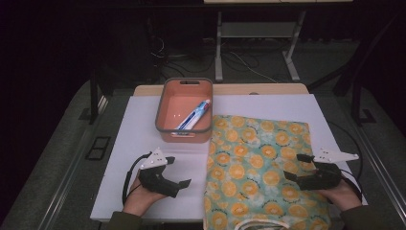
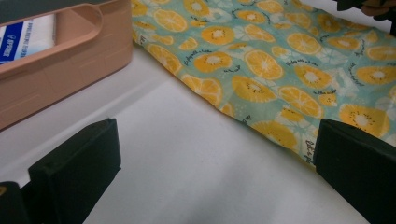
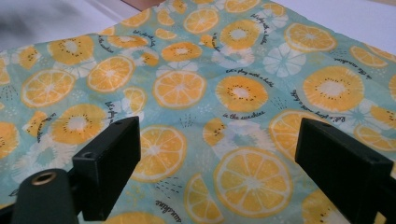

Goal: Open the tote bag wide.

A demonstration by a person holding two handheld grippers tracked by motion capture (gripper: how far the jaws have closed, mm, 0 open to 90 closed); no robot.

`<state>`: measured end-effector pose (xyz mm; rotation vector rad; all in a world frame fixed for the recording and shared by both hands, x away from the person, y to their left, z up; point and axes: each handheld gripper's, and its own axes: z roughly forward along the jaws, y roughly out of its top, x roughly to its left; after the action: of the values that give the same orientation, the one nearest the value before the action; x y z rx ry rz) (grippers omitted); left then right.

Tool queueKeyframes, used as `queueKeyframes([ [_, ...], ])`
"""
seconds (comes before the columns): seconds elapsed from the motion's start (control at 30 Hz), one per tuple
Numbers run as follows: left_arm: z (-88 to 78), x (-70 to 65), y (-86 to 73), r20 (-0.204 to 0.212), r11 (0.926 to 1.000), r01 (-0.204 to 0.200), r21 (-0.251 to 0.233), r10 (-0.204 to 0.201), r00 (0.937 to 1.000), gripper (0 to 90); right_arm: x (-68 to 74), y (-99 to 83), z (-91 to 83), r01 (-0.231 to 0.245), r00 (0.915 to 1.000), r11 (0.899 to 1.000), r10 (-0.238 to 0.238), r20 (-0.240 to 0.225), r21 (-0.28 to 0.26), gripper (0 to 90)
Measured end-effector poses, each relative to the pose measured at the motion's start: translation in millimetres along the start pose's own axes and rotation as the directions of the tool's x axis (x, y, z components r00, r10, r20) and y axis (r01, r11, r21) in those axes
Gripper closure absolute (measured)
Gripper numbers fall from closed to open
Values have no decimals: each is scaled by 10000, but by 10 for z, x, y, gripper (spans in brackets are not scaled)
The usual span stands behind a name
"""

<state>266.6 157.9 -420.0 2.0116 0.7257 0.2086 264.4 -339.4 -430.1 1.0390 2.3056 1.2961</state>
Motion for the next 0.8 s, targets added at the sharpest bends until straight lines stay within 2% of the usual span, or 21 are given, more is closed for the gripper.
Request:
queueKeyframes([
  [0.23,44,-14,24,-71,10000,40,40,-40,10000,4,-20,1,3,-41,10000,10000,41,-46,-32,139],
  [0.4,144,-58,89,173,10000,-11,11,11,9999,42,4,9,2,95,10000,9999,-95,14,-41,139],
  [0.53,278,-106,132,447,9992,-246,329,231,9987,112,2,11,13,70,10000,10000,-70,8,-30,139],
  [0.8,580,-243,127,990,9941,-180,1070,74,9951,140,-4,7,16,57,10000,10000,-57,-11,-8,139],
])
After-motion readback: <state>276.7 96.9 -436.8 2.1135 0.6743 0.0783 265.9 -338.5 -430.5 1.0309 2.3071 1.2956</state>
